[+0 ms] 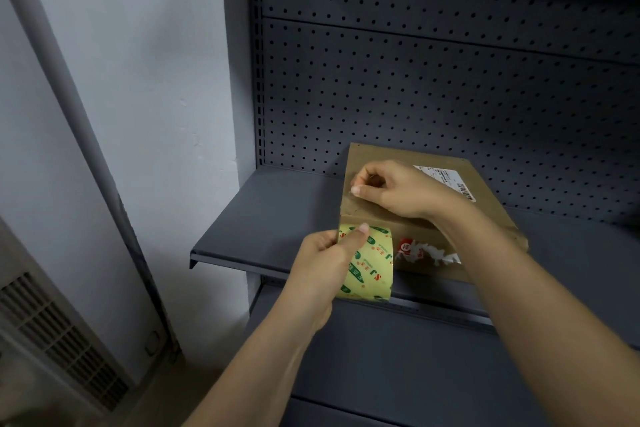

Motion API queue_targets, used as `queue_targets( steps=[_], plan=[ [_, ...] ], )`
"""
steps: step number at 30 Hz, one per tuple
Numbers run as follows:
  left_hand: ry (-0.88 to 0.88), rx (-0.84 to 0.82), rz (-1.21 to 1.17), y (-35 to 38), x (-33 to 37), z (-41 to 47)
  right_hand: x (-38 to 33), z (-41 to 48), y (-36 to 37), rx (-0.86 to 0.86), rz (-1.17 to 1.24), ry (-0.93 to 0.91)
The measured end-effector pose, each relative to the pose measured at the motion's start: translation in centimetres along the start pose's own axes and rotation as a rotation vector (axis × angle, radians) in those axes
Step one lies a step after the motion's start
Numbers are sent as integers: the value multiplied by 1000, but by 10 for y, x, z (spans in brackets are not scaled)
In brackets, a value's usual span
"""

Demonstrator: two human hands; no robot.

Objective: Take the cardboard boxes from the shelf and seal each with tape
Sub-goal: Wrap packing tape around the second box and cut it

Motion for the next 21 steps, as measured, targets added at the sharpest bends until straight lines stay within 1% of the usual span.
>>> queue_targets(
  steps=[3, 5, 6, 9, 12, 15, 16, 18, 21],
  plan=[
    [0, -3, 1, 0, -2, 1, -1, 0, 4, 18, -37, -8],
    [4, -6, 5, -1, -3, 1, 1, 0, 8, 67, -41, -12],
    [6, -7, 7, -1, -3, 1, 2, 0, 9, 95, 5, -4],
    [7, -9, 19, -2, -3, 2, 8, -4, 14, 174, 264, 38],
    [5, -7, 26, -3, -3, 4, 10, -4, 14, 261, 232, 22],
    [5, -5, 15, -3, -3, 5, 5, -11, 9, 340, 161, -90],
    [7, -10, 13, -4, -3, 5, 1, -18, 8, 326, 129, -148],
    [14, -22, 13, -3, -3, 5, -2, -32, 11, 228, 35, -242],
    [38, -48, 24, -4, -3, 5, 5, -45, 19, 91, -44, -254]
  ],
)
Point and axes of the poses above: each hand's wrist, its own z-axis towards the middle knuckle, its own y-axis out of the palm, x = y × z, the point moved 2 cm from there along z, towards the middle knuckle, and after that the axes turned 6 degrees about -x, right-handed, at the moved point
